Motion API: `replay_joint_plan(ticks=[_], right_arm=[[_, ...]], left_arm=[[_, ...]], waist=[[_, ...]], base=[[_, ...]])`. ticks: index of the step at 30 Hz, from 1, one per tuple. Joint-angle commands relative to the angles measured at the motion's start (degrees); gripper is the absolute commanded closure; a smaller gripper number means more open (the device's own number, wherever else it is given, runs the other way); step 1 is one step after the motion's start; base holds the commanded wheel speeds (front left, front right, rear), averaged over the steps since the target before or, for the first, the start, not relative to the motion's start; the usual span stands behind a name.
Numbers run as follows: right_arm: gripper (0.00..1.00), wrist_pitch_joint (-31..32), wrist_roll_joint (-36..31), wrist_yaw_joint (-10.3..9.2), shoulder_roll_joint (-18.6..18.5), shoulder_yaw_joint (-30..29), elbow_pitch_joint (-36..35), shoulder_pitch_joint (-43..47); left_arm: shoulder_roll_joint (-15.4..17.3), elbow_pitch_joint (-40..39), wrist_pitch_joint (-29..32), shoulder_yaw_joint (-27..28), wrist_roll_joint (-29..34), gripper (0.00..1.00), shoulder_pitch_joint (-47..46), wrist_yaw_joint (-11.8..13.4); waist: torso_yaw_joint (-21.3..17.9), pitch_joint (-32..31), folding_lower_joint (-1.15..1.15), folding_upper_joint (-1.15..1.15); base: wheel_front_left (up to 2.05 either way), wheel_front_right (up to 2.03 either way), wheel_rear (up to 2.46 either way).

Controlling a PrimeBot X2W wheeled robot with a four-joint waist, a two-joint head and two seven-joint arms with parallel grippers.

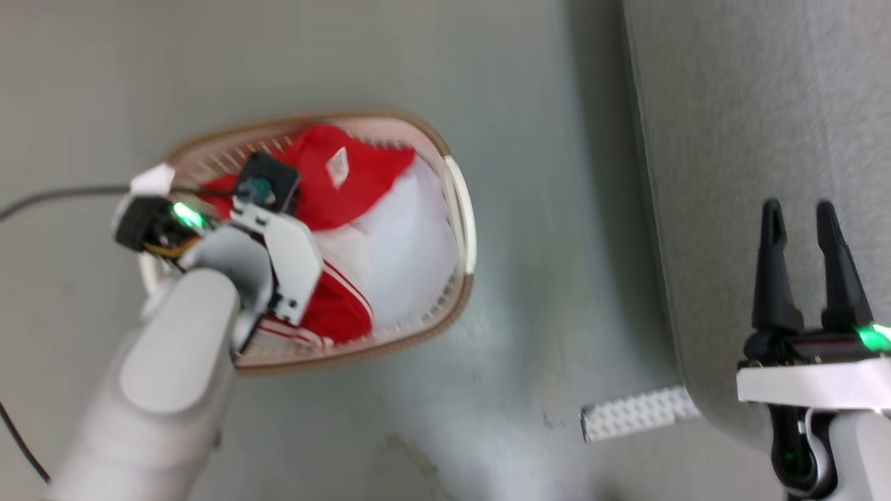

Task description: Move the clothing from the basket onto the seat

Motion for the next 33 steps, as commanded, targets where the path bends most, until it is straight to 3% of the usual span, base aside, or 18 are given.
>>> replay_joint_plan(ticks=[1,8,17,33], right_arm=[[0.00,0.04,-1.00,-0.15,-0.02,-0.91,0.58,1.60],[0.00,0.04,-4.49,-0.15,-0.05,-3.59,2.29,6.09],[0.00,0.04,-8.09,-0.15,-0.11,-6.20,3.83,11.52],[0.00,0.04,-10.45,-0.15,-0.36,-6.47,4.46,18.25]], left_arm=[[-1.01,-0.58,-1.69,0.78,-1.93,1.00,2.31,0.60],[-3.78,-3.78,-8.36,3.35,-7.41,1.00,9.93,2.29],[-4.88,-11.75,-13.92,6.13,-11.95,1.00,19.73,4.37],[-3.65,-27.12,-18.11,11.28,-16.02,1.00,34.88,10.23]], waist=[[2.81,-6.41,0.01,0.00],[5.13,-18.19,0.01,0.00],[7.57,-30.72,0.01,0.00],[7.81,-40.80,0.01,0.00]], base=[[0.00,0.00,0.00],[0.00,0.00,0.00],[0.00,0.00,0.00],[0.00,0.00,0.00]])
